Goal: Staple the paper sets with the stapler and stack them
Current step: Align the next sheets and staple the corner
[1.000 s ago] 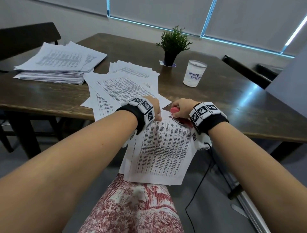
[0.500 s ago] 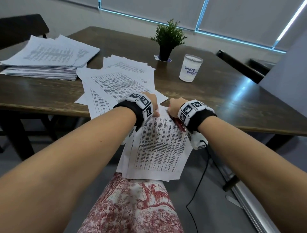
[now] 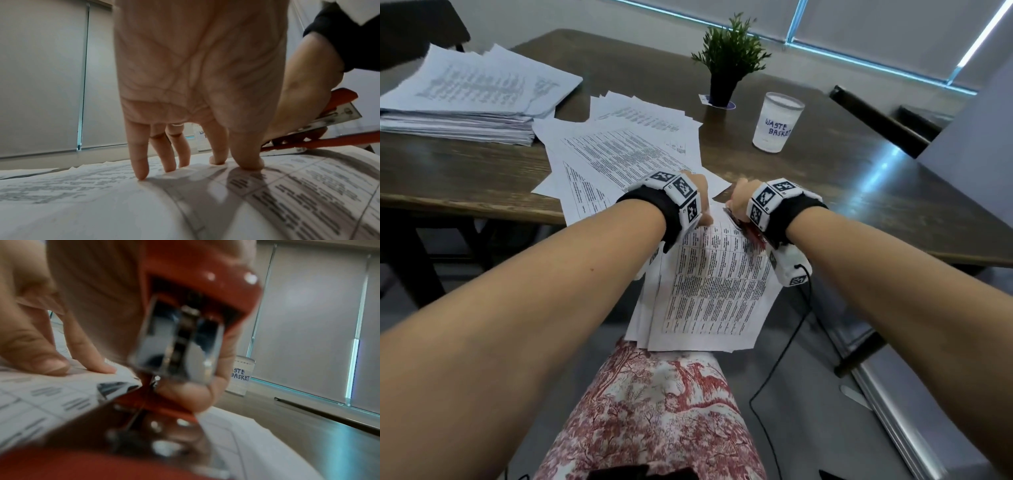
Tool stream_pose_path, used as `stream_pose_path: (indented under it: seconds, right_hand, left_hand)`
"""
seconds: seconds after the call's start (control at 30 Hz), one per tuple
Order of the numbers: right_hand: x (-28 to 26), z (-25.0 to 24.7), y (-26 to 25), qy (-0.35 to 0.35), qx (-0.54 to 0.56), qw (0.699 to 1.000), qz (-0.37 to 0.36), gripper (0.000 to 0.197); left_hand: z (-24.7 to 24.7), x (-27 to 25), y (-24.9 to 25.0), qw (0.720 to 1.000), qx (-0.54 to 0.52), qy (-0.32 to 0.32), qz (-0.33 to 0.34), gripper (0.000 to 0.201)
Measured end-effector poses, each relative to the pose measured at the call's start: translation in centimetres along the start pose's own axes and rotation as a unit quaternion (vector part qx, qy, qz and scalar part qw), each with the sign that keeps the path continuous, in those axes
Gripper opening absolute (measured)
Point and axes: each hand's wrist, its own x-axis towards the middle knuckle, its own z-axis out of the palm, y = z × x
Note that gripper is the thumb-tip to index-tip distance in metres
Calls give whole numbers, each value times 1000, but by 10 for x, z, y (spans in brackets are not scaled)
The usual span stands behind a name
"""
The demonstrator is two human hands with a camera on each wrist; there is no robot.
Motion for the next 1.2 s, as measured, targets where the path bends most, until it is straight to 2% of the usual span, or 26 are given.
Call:
stream_pose_path:
  seconds: [0.07,0.2,0.37,0.53,0.73,0.8,0.9,1.03,1.2]
  right_hand:
    - [1,-3,-3,-7,-15,1000,-4,34]
    - [8,-2,-5,24,-37,999,-25,44]
    - [20,-5,-7,8,21,1000,7,32]
    - [28,-8,-7,-12,61,998,26,47]
    - [16,-25,4,-39,121,991,38,50]
    - [11,-29,6,-55,153,987,15,40]
    - [3,-32,5,-68,147,987,-24,28]
    - [-9,-36,-1,-64,81,991,-88,39]
    - [-22,-34,6,-32,33,995,-86,44]
  left_hand:
    - [-1,-3,2,1000,-6,-3,0,43]
    - [-1,-3,3,1000,-12,-5,-6,38]
    - [4,-1,-2,1000,-2,14,-9,37]
    - [6,2,-10,1000,-23,10,-7,47]
    - [5,3,-14,999,-43,19,-1,54]
    - [5,2,-13,998,-43,42,-13,50]
    - [2,-5,-8,997,-40,61,-29,57]
    - [4,-6,-7,997,-39,60,-28,55]
    - [5,-1,-12,998,-41,38,-29,60]
